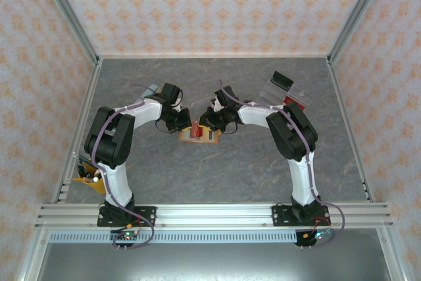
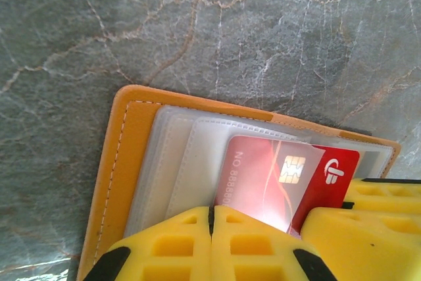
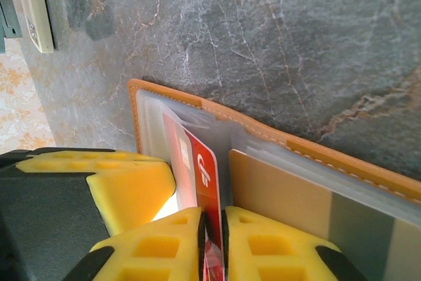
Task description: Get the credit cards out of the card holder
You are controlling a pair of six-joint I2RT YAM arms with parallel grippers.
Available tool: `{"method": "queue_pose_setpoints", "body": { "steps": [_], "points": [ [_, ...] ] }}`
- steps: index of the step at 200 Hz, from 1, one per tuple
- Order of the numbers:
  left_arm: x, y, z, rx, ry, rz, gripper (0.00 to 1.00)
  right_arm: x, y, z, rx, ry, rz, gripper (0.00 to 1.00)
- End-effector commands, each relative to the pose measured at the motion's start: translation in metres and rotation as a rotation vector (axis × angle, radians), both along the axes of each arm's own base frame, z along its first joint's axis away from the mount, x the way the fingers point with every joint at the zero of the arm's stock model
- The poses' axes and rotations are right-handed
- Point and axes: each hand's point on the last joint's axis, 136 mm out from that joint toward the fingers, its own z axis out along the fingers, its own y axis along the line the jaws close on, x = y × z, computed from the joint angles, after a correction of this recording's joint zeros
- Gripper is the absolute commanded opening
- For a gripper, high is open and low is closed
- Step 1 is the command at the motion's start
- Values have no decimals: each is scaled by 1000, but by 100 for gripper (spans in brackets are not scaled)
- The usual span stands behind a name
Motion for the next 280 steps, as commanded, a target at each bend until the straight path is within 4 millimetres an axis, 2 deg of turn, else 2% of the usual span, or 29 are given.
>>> {"method": "queue_pose_setpoints", "body": {
  "steps": [1, 59, 102, 124, 128, 158, 171, 192, 223, 246, 280],
  "points": [
    [-25, 18, -33, 117, 100, -5, 5, 3, 1, 6, 33, -13, -11, 14],
    [-20, 18, -26, 117, 85, -6, 6, -3, -21, 12, -18, -41, 9, 5],
    [-11, 12, -12, 92, 65, -21, 9, -16, -47, 37, -124, -137, 91, 3],
    [-1, 8, 5, 77, 37, -23, 15, -18, -55, 60, -168, -215, 145, 1],
    [3, 7, 19, 68, 4, -22, 16, -18, -57, 65, -175, -234, 152, 1],
    [13, 10, 69, 77, -93, -13, 36, -10, -76, 102, -264, -399, 177, 0],
    [12, 18, 88, 116, -129, -8, 47, -3, -90, 121, -320, -489, 173, 0],
    [4, 38, 112, 189, -168, 13, 58, 7, -118, 151, -428, -633, 166, 0],
    [-8, 70, 131, 279, -217, 13, 71, 19, -165, 186, -549, -769, 148, 0],
    [-14, 93, 139, 344, -239, 16, 78, 22, -193, 196, -598, -802, 196, 0],
    [-22, 124, 145, 512, -252, 33, 88, 28, -217, 208, -670, -933, 288, 0]
  ]
}}
